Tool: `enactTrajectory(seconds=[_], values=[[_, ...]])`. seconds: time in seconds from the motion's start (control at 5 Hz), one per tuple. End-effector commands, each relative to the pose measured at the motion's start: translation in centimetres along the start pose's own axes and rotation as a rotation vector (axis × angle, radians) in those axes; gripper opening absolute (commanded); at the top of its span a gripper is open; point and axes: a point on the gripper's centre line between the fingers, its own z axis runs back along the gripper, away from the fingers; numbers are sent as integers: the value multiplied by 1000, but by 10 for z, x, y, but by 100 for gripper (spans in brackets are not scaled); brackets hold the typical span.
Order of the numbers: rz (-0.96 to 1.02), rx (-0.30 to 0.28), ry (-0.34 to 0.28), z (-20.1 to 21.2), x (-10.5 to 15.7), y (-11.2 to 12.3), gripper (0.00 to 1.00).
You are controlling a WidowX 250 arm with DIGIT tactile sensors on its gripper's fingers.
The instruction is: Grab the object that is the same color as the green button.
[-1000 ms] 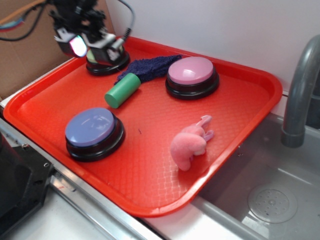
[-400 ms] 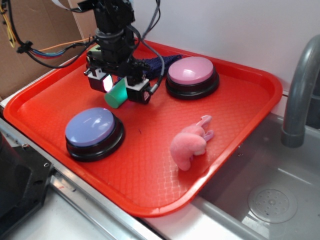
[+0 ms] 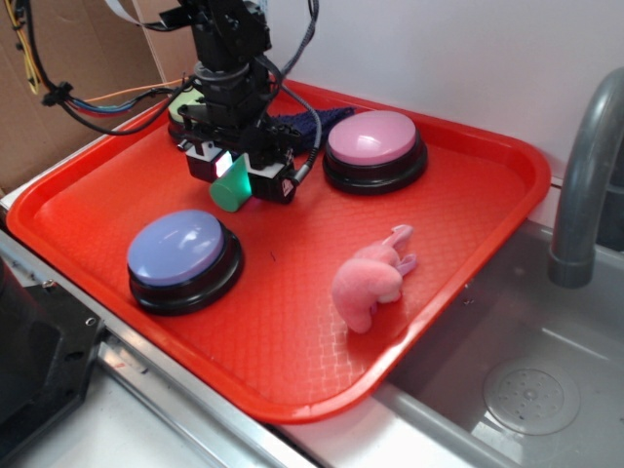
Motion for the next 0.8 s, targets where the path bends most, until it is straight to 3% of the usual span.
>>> enactTrajectory(seconds=[0.0, 0.2, 0.6], values=[[-143, -17, -42, 61, 9, 29, 0], [-172, 28, -32, 110, 6, 32, 0], [-227, 38, -118, 177, -2, 29, 0]])
